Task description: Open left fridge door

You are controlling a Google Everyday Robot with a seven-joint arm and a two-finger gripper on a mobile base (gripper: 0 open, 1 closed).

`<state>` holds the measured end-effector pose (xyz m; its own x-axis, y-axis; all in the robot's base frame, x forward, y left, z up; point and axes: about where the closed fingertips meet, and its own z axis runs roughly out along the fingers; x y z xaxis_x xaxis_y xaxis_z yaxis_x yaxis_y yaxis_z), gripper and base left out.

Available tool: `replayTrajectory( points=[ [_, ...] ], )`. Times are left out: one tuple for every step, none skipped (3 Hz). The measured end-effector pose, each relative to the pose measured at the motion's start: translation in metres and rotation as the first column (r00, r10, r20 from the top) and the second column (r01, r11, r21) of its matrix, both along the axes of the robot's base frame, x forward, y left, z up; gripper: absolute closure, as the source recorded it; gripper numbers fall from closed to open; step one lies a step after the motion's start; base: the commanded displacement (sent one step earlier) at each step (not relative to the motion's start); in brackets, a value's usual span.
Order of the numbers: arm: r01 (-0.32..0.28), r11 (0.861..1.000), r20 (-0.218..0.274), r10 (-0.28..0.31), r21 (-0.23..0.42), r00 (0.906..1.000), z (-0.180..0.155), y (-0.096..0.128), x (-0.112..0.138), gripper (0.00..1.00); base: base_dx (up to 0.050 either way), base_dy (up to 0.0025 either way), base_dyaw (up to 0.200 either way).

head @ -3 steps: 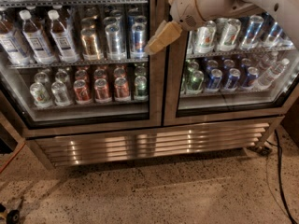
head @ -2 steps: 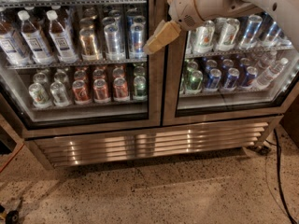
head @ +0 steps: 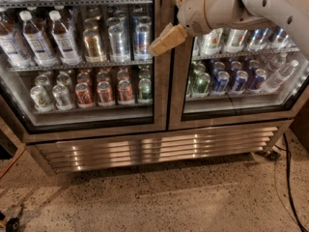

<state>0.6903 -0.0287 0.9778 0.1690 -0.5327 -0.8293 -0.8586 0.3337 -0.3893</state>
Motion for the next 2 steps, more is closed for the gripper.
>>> replayTrajectory(
  points=[
    [0.011, 0.999, 0.018, -0.012, 0.038, 0.9998, 0.0029, -0.0073, 0.0028, 0.0, 0.0, 0.0, 0.0],
    [0.011, 0.999, 0.018, -0.012, 0.037, 0.9998, 0.0027, -0.0079, 0.0003, 0.0, 0.0, 0.0, 0.0]
  ],
)
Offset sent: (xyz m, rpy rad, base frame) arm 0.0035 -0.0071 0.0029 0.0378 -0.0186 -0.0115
